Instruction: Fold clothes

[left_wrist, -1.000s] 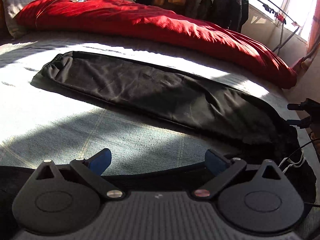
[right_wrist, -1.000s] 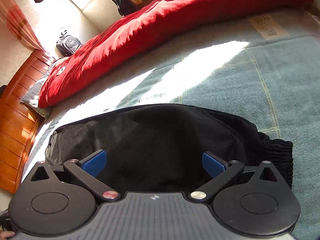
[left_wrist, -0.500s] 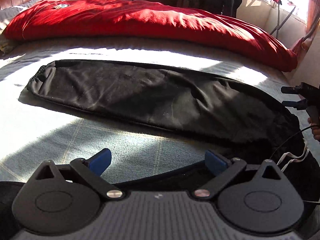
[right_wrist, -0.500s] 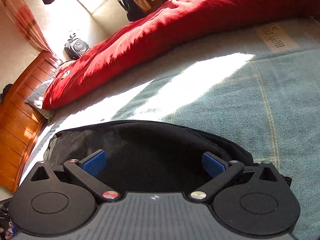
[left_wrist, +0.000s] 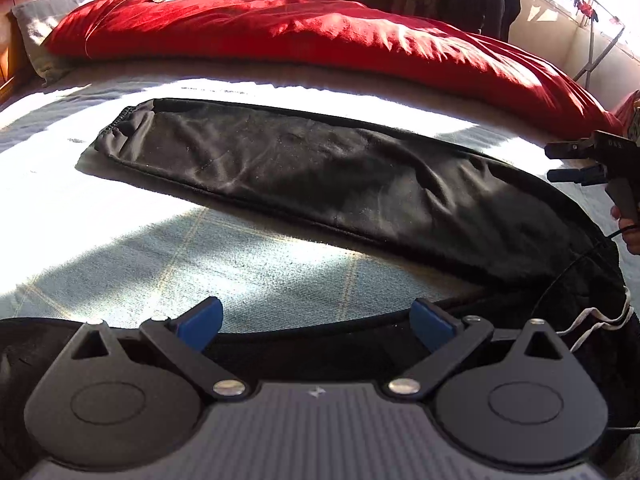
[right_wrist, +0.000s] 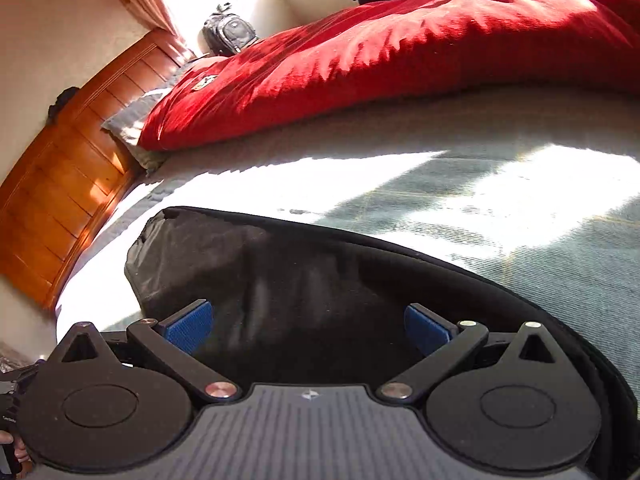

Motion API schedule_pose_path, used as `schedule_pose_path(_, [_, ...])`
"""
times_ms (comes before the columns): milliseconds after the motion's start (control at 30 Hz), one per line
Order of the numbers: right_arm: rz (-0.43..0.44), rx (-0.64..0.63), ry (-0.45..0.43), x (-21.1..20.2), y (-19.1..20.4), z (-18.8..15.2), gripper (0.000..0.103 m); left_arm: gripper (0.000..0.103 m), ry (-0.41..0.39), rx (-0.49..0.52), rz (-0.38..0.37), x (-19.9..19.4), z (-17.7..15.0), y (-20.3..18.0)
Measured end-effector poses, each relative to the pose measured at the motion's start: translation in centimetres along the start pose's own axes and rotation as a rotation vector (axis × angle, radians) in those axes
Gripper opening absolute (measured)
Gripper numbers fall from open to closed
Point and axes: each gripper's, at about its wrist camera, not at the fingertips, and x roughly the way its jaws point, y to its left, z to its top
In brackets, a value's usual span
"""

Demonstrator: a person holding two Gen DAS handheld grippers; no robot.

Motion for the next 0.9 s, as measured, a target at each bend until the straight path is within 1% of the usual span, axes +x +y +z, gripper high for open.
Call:
schedule_pose_path(100, [0.124, -0.015, 0.084, 4.4, 2.5, 1.6, 0.103, 0.100, -0.008, -0.015, 0.029, -0.8, -0.4, 0.3])
schedule_pose_path(167, [0.166, -0.029, 0.142, 7.4, 4.0, 2.3, 0.103, 0.100, -0.014, -0.028, 0.052, -1.3, -0.8, 0.6])
schedule_pose_path(300, [0.181, -0.045, 0.214, 12.3, 5.7, 3.0, 0.103, 0.100, -0.031, -0.075, 0.094, -2.6, -1.5, 1.8])
schedule_pose_path(367, [0.154, -0.044, 0.244, 14.4, 5.8, 2.9, 0.103, 0.100, -0.036, -0.102, 0.115, -3.2, -2.0, 2.4])
schedule_pose_path(533, [0.176, -0.065, 0.248, 14.6, 6.8, 3.0, 0.103, 0.100, -0.033, -0.134, 0.149, -3.9, -2.8, 2.9])
schedule_pose_path(700, [0.211, -0.088, 0.260, 15.1, 8.3, 3.0, 0.103, 0.100, -0.038, -0.137, 0.156, -4.2, -3.0, 2.5])
schedule_pose_path(833, [0.221, -0.072, 0.351, 18.2, 9.2, 0.9, 0.103, 0.100, -0.043, -0.128, 0.142, -4.3, -3.1, 2.0])
schedule_pose_path(900, [0.235, -0.102, 0.359, 18.2, 9.9, 0.0, 0.103, 0.100, -0.044, -0.125, 0.135, -4.4, -3.2, 1.8])
